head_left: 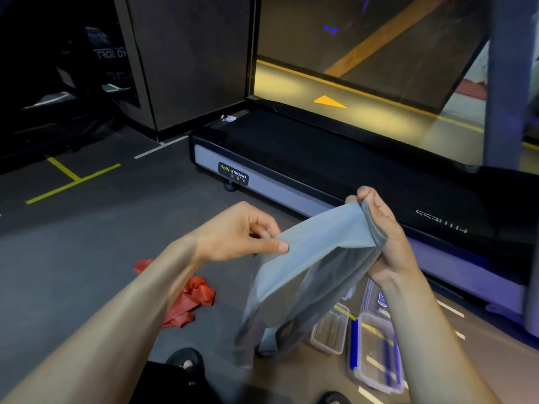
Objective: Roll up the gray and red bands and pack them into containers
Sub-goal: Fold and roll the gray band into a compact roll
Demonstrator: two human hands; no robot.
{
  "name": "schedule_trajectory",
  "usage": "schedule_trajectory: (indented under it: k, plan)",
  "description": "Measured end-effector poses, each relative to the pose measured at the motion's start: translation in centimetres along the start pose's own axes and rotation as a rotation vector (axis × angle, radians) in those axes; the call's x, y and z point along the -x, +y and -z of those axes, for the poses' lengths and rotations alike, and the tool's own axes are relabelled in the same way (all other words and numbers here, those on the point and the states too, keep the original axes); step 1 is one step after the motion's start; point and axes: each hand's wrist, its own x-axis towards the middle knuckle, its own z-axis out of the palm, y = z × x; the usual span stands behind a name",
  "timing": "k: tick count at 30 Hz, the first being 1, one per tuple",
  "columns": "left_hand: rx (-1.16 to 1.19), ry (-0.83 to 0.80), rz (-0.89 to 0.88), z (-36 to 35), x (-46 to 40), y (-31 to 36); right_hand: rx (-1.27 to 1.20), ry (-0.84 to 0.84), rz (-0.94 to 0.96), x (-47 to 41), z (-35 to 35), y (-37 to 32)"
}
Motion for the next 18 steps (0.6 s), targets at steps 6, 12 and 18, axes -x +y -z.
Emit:
schedule_trajectory:
  k: [6,12,18]
  plan:
    - [0.014,0.029,0.000,-0.04,-0.05,-0.23,-0.038,0.023,-0.008,0.34,-0.24,-0.14]
    - [0.000,0.044,0.012,0.04,0.05,-0.27,-0.016,0.009,-0.003,0.17,-0.25,0.14]
    - [-0.013,0.019,-0.012,0.14,0.26,-0.31,-0.012,0.016,-0.018,0.30,0.28,0.11]
